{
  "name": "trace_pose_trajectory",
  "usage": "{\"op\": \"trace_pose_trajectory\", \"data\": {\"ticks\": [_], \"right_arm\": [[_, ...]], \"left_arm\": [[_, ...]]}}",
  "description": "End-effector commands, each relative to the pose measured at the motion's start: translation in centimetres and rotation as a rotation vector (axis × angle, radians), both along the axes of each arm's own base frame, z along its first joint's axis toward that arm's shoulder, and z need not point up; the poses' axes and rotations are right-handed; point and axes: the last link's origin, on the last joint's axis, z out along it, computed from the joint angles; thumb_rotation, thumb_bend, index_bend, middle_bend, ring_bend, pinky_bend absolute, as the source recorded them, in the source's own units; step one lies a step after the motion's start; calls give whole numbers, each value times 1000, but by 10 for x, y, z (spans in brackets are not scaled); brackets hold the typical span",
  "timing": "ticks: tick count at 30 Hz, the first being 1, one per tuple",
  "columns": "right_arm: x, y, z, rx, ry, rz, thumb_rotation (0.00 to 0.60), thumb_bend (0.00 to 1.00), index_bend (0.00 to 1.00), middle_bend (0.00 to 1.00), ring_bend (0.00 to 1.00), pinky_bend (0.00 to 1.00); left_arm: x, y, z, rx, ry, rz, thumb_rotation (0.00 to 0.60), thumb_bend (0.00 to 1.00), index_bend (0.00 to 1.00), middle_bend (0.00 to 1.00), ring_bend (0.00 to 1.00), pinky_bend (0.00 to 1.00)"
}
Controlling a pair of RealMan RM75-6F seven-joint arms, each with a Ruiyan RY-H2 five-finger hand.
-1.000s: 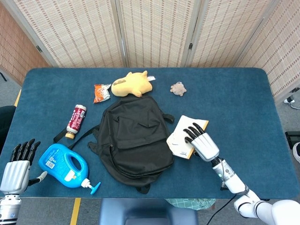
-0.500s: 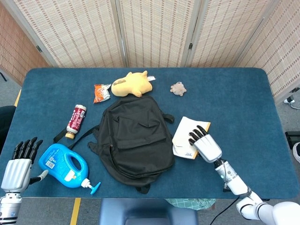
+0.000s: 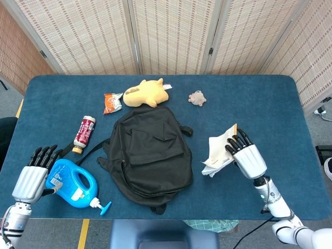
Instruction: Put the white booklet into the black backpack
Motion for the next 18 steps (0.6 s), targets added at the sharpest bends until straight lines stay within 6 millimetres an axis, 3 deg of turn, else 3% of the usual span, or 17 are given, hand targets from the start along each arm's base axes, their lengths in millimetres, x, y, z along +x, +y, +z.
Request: {"op": "trace_pose_trajectory", "data": {"ticks": [1,9,18], "right_arm": [[8,-2,27,-96,-22,57,600,460,873,456,354,205],[28,-7,60,-203,-51,122,600,461,900,480,372,218],[40,-9,77,-233,-55,133,600,462,905,486,381,227]], "left_arm": [[13,14,-3,-81,-12,-56,600,225,136,62,30,0],[46,43,-24,-298,-32,-154,600,225,163,62,33,0],[93,62,-62,-484,2,-280,600,221,173,62,37,0]]}}
